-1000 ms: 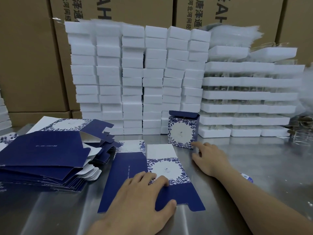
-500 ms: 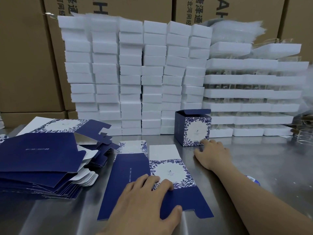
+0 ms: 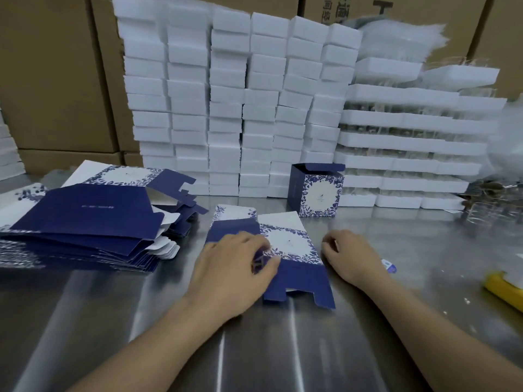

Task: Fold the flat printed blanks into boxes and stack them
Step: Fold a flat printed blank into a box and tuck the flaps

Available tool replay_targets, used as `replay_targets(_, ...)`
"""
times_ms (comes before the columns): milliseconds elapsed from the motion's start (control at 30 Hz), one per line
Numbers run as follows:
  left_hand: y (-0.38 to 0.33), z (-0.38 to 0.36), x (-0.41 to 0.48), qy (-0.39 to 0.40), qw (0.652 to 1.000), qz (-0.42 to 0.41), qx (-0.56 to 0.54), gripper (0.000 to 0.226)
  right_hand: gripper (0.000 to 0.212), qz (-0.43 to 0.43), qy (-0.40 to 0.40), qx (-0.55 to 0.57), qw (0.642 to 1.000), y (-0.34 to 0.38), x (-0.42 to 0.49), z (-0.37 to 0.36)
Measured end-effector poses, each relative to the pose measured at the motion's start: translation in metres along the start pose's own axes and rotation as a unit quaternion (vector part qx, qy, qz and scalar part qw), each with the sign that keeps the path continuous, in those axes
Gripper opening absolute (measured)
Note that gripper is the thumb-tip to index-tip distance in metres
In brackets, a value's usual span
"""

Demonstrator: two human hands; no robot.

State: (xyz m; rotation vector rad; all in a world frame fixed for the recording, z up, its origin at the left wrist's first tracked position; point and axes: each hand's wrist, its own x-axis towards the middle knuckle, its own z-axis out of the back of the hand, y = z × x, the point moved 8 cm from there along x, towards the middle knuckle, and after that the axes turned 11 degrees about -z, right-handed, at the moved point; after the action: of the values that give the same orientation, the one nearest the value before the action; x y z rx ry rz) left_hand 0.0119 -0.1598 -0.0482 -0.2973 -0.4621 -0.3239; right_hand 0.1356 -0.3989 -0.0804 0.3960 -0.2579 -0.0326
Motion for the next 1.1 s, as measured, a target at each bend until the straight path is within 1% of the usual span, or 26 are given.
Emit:
replay_targets(67,0.018,0.009,-0.001,-0.029,0.998,0.057,0.018,0.035,0.019,0.003,-0.005,0.01,1.0,0.0,-0.03,0.007)
replay_targets(133,0.039,0.006,-0.003,-0.004,0.992,0.124,-0.009,0.04,0.02,-0.001,-0.003,0.044,0.999,0.001,-0.055,0.01)
replay_targets(200,0.052,-0.002,-0.005,0.018,0.979,0.18,-0.099,0.043,0.026,-0.017,0.014,0.135,0.991,0.007,-0.066,0.015)
replay_targets(267,0.059,-0.005,-0.004,0.001,0.956,0.214,-0.199,0.039,0.036,-0.028,0.035,0.199,0.979,0.02,-0.07,0.019)
replay_targets(333,0.059,-0.002,-0.006,-0.032,0.933,0.237,-0.27,0.03,0.039,-0.013,0.046,0.214,0.976,0.036,-0.073,0.02)
replay_targets(400,0.059,0.0,-0.008,-0.07,0.904,0.257,-0.335,0.02,0.044,0.004,0.043,0.207,0.977,0.044,-0.075,0.019)
replay_targets(433,0.06,0.001,-0.008,-0.098,0.881,0.27,-0.377,0.016,0.049,0.009,0.036,0.204,0.978,0.045,-0.076,0.018)
replay_targets(467,0.06,0.004,-0.008,-0.133,0.843,0.288,-0.435,0.011,0.053,0.011,0.028,0.209,0.977,0.045,-0.075,0.019)
replay_targets(533,0.056,0.01,-0.01,-0.194,0.739,0.308,-0.566,0.009,0.062,0.01,0.018,0.237,0.971,0.041,-0.073,0.024)
replay_targets(567,0.056,0.013,-0.01,-0.213,0.705,0.304,-0.604,0.011,0.068,0.011,0.018,0.245,0.969,0.039,-0.071,0.027)
replay_targets(600,0.053,0.015,-0.008,-0.221,0.683,0.29,-0.633,0.014,0.073,0.012,0.023,0.249,0.968,0.039,-0.071,0.029)
replay_targets(633,0.048,0.015,-0.006,-0.22,0.673,0.265,-0.655,0.016,0.076,0.013,0.032,0.255,0.966,0.039,-0.07,0.028)
replay_targets(667,0.04,0.016,-0.003,-0.212,0.677,0.239,-0.663,0.018,0.077,0.012,0.04,0.267,0.963,0.04,-0.072,0.027)
replay_targets(733,0.023,0.013,0.0,-0.186,0.725,0.19,-0.635,0.023,0.073,0.014,0.049,0.3,0.952,0.045,-0.079,0.024)
replay_targets(800,0.005,0.01,0.002,-0.159,0.789,0.135,-0.578,0.028,0.064,0.018,0.061,0.346,0.936,0.056,-0.084,0.023)
replay_targets(867,-0.01,0.011,0.002,-0.14,0.866,0.06,-0.476,0.035,0.056,-0.001,0.083,0.425,0.902,0.064,-0.085,0.025)
replay_targets(900,-0.016,0.011,0.001,-0.134,0.901,0.02,-0.412,0.041,0.052,-0.025,0.105,0.482,0.87,0.066,-0.084,0.025)
replay_targets(933,-0.021,0.01,0.0,-0.124,0.927,-0.016,-0.352,0.047,0.047,-0.052,0.134,0.544,0.826,0.066,-0.082,0.024)
replay_targets(967,-0.025,0.008,-0.001,-0.116,0.945,-0.043,-0.302,0.05,0.043,-0.071,0.169,0.602,0.778,0.065,-0.081,0.021)
replay_targets(1000,-0.028,0.007,-0.002,-0.112,0.954,-0.056,-0.273,0.049,0.042,-0.072,0.214,0.645,0.73,0.065,-0.082,0.019)
replay_targets(1033,-0.027,0.006,-0.003,-0.112,0.956,-0.055,-0.267,0.044,0.045,-0.057,0.269,0.678,0.682,0.069,-0.085,0.018)
replay_targets(1100,-0.022,0.005,-0.003,-0.118,0.952,-0.031,-0.282,0.031,0.055,-0.019,0.371,0.713,0.595,0.078,-0.096,0.017)
